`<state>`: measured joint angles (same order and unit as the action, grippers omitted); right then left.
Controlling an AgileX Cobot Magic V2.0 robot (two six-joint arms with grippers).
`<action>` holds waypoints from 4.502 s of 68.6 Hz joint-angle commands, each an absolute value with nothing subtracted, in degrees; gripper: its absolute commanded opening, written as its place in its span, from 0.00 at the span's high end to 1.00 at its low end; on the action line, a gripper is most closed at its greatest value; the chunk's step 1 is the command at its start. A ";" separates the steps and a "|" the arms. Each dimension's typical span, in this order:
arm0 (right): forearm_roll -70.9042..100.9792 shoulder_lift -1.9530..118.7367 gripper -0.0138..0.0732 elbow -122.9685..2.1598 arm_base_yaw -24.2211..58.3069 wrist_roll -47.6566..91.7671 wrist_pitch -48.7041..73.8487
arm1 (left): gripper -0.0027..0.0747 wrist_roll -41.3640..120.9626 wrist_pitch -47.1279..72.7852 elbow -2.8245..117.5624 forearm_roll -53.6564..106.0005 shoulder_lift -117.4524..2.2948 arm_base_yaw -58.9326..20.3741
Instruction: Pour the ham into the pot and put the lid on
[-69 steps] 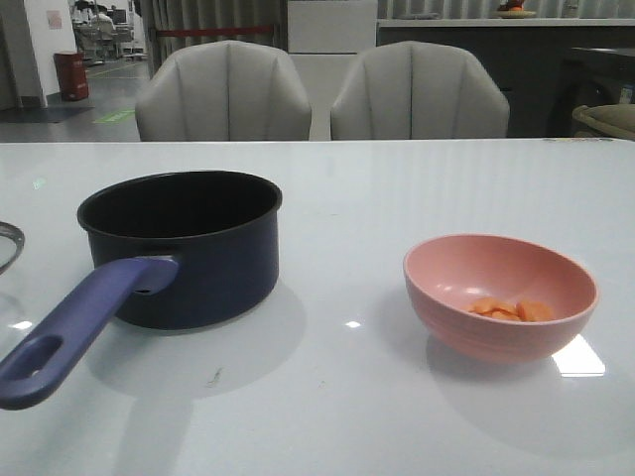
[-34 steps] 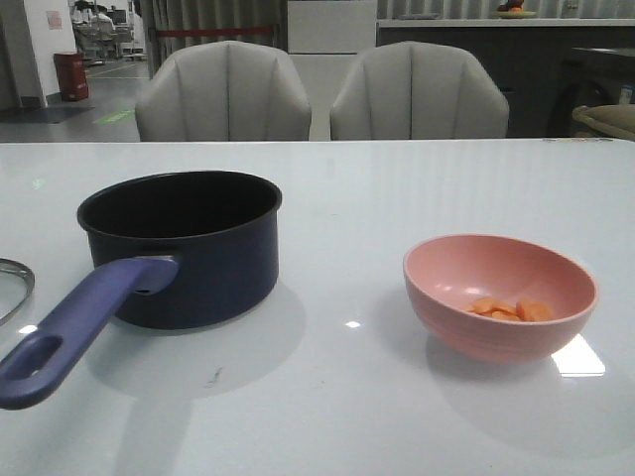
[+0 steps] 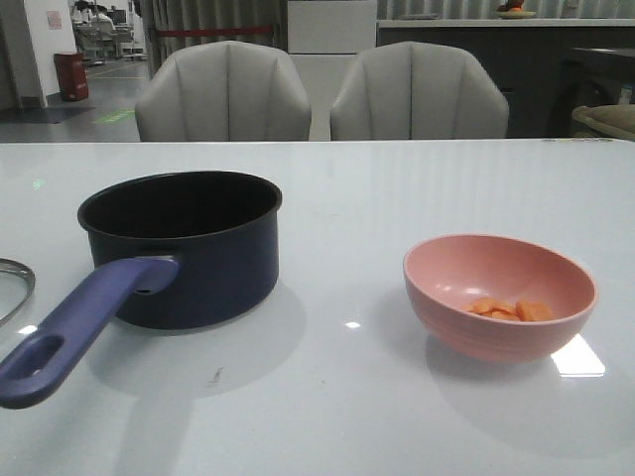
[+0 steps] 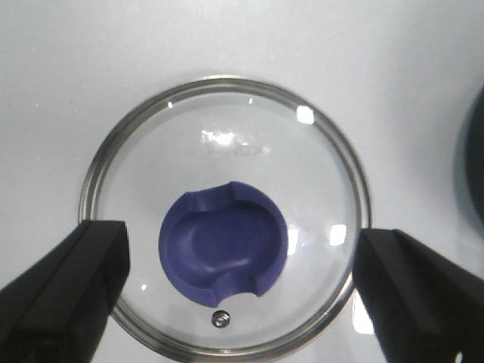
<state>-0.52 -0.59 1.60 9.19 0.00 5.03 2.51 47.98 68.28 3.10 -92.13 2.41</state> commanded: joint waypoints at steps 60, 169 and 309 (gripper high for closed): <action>-1.01 -1.70 0.66 1.23 8.75 0.00 -0.57 | 0.14 2.52 18.33 25.16 5.86 -19.02 -19.73; 15.85 76.60 0.30 -42.03 9.13 0.00 20.11 | 0.14 2.52 17.20 18.09 6.13 -5.56 -19.73; 14.33 106.30 0.69 -71.08 39.80 27.82 -47.84 | 0.14 2.52 17.20 18.09 6.13 -5.56 -19.73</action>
